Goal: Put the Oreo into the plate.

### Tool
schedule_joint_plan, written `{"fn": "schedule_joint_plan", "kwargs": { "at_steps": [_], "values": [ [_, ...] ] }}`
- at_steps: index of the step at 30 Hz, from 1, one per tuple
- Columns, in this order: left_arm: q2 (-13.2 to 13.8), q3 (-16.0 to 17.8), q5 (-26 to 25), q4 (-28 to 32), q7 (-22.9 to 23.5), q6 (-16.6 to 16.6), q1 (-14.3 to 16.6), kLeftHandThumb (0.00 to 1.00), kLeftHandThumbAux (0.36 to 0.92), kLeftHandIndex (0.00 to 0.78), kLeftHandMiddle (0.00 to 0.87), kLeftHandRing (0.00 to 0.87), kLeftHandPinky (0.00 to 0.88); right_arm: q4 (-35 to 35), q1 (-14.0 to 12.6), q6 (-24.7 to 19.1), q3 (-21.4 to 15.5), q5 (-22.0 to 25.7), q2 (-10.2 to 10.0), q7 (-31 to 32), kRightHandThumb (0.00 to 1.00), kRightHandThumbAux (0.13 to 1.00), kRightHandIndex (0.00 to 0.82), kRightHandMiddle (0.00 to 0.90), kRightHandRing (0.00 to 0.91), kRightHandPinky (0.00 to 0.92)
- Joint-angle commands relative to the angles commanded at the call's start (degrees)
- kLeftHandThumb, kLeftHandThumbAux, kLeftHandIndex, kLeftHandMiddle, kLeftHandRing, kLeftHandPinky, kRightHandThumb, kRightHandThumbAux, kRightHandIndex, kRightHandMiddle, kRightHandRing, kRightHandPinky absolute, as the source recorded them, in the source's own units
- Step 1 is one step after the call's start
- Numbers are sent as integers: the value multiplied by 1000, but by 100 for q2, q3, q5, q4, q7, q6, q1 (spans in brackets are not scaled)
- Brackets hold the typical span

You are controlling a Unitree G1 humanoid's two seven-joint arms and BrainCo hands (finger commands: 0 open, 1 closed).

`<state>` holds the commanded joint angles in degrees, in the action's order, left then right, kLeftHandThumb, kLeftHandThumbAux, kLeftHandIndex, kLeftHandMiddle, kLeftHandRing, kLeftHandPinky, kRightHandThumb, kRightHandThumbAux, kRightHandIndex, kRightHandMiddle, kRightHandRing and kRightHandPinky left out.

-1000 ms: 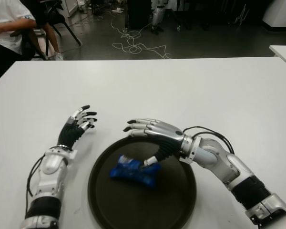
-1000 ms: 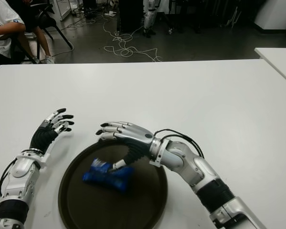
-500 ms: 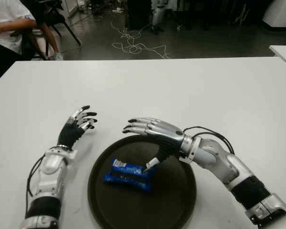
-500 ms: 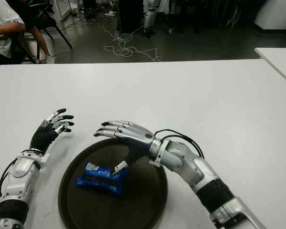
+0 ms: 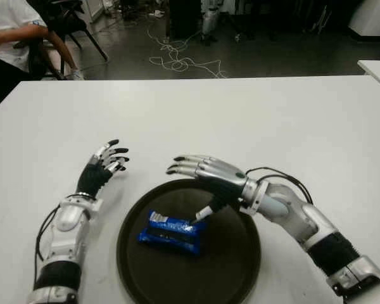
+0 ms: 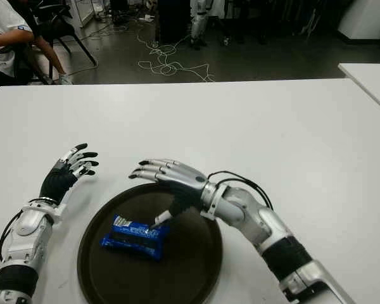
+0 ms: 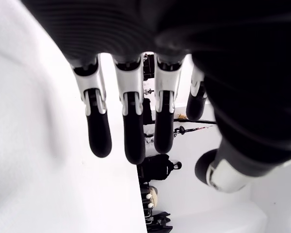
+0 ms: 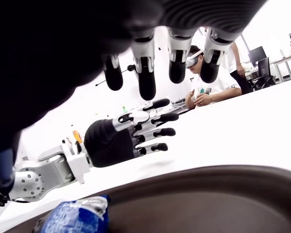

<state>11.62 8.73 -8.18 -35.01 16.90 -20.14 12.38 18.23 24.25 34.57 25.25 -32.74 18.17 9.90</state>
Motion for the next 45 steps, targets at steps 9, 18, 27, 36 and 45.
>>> {"fn": "schedule_joint_plan", "kwargs": {
  "at_steps": [9,18,27,36,45],
  "values": [
    [27,-30,97,-43,-52,-70,27,161,663,145,287,318,379,893,543,-97,-630,555,30,-162,0,481,0,0,0,0],
    [76,-72,223,-232,-115,-128,107,134,641,158,289,313,357,3390,1182,-417,-1589,1720,-750,-694,0,582,45,94,91,107],
    [96,-53,228,-440,-101,-132,223,141,644,172,298,314,350,3832,1581,-1468,-2737,3335,-1318,-154,0,706,139,230,247,290],
    [54,-1,181,-633,-139,-218,330,157,656,175,304,316,349,3403,1335,-2536,-3443,4245,-1599,-179,0,763,175,271,308,368],
    [113,-25,281,-840,-217,-239,426,119,667,183,304,319,342,3155,905,-3134,-3926,4628,-1831,-807,0,805,208,309,350,387]
  ]
}}
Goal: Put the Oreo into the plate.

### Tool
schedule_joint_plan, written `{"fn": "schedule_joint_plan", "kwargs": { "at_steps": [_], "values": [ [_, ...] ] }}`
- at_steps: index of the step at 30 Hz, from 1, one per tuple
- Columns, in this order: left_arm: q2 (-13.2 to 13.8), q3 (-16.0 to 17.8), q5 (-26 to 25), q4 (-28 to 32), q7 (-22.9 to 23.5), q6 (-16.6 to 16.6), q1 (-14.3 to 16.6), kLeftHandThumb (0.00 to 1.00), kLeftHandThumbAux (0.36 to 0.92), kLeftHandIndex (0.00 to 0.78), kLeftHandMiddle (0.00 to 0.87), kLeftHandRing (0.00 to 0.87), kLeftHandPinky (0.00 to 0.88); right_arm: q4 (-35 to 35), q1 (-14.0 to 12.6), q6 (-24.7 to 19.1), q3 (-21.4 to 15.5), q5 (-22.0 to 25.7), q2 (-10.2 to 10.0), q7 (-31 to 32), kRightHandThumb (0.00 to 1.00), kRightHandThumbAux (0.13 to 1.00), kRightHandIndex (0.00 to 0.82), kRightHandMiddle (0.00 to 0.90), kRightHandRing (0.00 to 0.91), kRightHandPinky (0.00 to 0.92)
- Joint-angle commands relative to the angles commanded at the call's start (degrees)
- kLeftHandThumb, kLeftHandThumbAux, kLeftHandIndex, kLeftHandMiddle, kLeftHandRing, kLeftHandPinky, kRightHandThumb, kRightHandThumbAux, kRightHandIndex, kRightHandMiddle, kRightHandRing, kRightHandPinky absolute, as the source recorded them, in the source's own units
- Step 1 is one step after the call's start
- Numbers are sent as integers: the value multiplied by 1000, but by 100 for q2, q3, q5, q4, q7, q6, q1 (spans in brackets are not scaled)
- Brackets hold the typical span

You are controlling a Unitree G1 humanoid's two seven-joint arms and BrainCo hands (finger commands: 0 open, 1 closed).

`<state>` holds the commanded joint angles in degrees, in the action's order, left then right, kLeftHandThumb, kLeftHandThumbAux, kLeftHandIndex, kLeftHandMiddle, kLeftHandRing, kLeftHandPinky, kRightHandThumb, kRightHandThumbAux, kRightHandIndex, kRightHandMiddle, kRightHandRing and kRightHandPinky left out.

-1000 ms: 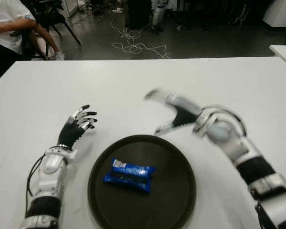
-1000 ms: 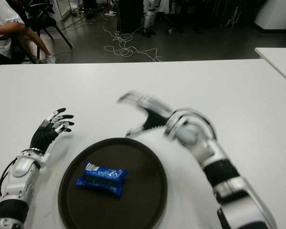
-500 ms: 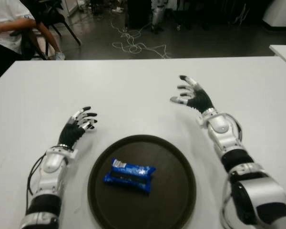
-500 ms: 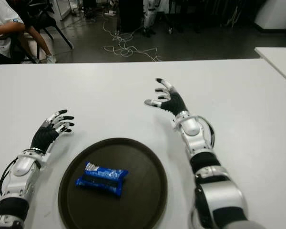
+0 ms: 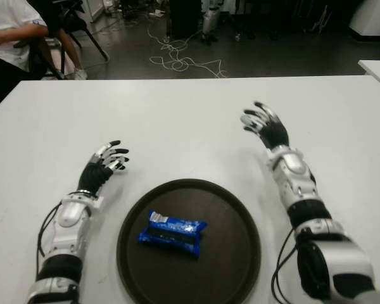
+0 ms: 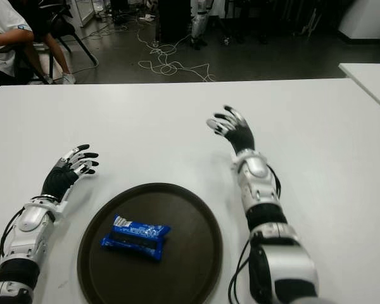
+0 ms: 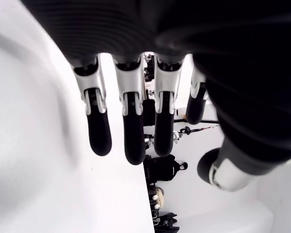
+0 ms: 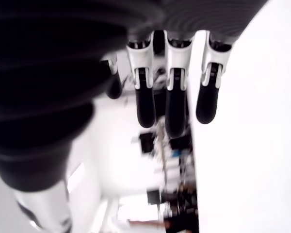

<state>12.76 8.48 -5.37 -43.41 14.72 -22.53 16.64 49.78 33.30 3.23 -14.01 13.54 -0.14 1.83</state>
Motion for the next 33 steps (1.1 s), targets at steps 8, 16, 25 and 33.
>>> {"fn": "schedule_joint_plan", "kwargs": {
  "at_steps": [8,16,25,33],
  "values": [
    [-21,-7,-45,231,47,-54,-143,101,667,186,304,320,327,-761,-172,-109,177,-210,-229,-479,0,836,225,327,359,388],
    [-28,-2,-61,386,48,-12,-231,79,650,185,305,311,333,-1177,-563,241,426,-463,-261,-439,17,841,236,327,346,378],
    [19,3,-98,303,212,-104,-207,61,621,192,302,304,307,-1675,-966,278,611,-686,-289,-472,25,847,248,325,340,373],
    [27,26,-116,231,263,-184,-212,83,622,177,305,309,324,-2183,-1273,60,726,-706,-310,-467,21,838,252,323,330,369]
  ]
}}
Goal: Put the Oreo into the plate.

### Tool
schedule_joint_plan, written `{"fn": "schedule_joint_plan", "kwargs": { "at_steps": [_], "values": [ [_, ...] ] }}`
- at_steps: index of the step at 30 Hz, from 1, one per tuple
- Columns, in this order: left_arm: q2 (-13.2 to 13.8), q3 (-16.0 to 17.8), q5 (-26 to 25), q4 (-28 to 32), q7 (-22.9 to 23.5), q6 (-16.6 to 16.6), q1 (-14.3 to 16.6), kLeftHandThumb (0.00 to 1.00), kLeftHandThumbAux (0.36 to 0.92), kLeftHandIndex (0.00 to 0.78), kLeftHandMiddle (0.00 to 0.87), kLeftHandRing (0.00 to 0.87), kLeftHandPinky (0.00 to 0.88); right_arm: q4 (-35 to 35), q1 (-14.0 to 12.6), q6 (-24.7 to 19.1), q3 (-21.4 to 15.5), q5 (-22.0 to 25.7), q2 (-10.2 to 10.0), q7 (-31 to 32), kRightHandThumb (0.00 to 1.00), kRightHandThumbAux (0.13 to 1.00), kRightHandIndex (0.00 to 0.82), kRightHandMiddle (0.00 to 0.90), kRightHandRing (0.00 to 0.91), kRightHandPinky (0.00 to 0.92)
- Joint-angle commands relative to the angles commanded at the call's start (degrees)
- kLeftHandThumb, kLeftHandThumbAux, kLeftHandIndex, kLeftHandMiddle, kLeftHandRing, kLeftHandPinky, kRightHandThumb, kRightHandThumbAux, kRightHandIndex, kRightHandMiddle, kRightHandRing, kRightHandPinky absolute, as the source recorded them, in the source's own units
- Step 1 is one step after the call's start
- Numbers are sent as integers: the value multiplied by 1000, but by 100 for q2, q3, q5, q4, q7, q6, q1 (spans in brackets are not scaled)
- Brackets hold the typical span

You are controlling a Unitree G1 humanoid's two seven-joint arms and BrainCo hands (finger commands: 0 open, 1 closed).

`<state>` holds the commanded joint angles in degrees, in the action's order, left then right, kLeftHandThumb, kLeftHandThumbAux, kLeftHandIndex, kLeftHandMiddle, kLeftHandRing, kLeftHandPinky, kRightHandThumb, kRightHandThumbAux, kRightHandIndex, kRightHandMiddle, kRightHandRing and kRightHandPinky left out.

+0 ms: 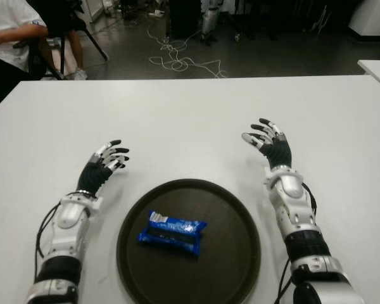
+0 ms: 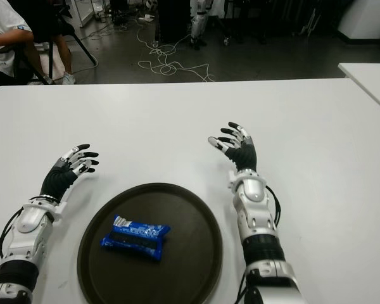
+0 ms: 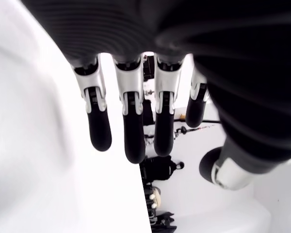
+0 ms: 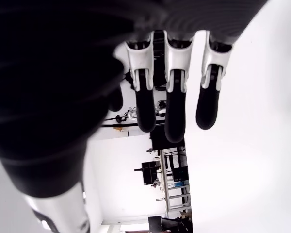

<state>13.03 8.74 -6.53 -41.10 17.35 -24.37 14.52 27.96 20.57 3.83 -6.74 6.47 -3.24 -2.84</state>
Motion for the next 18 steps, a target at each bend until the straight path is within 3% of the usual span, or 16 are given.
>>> {"fn": "schedule_joint_plan", "kwargs": {
  "at_steps": [18],
  "values": [
    [-5,-4,-9,70,38,-41,-47,61,608,195,303,304,317,-409,-237,-146,140,-47,18,134,48,829,285,353,349,391]
  ]
}}
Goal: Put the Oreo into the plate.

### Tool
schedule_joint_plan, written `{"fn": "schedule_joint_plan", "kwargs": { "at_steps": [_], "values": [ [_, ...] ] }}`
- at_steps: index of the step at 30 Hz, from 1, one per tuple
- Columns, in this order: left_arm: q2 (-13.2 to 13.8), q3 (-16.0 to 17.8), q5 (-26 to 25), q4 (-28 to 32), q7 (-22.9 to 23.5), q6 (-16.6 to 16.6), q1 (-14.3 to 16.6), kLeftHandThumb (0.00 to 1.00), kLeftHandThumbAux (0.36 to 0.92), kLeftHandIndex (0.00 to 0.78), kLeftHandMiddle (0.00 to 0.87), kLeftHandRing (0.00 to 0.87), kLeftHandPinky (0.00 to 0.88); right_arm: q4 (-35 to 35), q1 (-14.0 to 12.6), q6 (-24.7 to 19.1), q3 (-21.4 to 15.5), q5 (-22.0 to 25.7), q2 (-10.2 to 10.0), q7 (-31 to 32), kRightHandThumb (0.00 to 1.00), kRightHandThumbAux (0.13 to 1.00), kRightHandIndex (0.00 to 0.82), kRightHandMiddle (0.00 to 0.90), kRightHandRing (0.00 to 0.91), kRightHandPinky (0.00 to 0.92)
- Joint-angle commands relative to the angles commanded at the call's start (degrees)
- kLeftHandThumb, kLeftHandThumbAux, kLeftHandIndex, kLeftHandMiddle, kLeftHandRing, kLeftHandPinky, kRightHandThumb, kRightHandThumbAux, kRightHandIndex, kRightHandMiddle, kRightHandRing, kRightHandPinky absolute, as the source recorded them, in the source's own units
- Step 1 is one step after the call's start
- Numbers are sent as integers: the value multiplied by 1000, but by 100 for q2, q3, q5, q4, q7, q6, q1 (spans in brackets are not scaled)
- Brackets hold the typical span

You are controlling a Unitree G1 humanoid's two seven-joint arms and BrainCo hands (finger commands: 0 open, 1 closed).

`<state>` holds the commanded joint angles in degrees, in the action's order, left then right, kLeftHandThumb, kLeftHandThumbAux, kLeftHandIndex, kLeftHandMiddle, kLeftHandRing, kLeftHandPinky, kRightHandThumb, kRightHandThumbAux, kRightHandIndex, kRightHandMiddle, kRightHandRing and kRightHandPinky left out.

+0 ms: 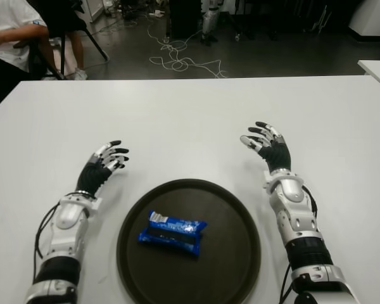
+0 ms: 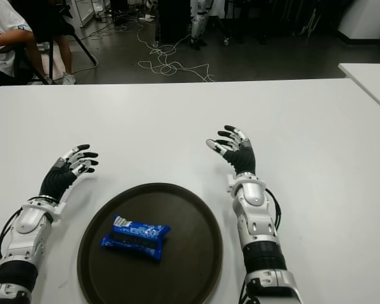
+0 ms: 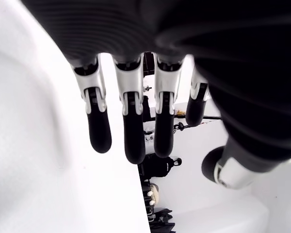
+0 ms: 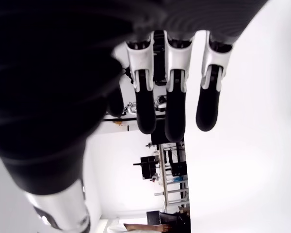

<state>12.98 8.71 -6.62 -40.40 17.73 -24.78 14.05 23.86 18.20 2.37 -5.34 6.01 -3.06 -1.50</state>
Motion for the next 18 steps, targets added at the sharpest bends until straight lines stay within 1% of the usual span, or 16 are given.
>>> {"fn": "schedule_joint_plan", "kwargs": {
  "at_steps": [6,12,18],
  "values": [
    [-5,16,-28,21,20,36,10,60,623,193,308,313,332,-94,-67,25,28,-33,-7,12,52,824,284,355,351,393],
    [-14,33,-18,78,-27,52,-20,62,617,189,308,310,330,-176,-137,1,34,-44,-8,17,50,824,274,351,350,393],
    [-11,39,-8,86,-31,72,-37,74,609,186,305,312,331,-208,-160,-51,18,-44,-9,11,55,838,287,358,358,395]
  ]
}}
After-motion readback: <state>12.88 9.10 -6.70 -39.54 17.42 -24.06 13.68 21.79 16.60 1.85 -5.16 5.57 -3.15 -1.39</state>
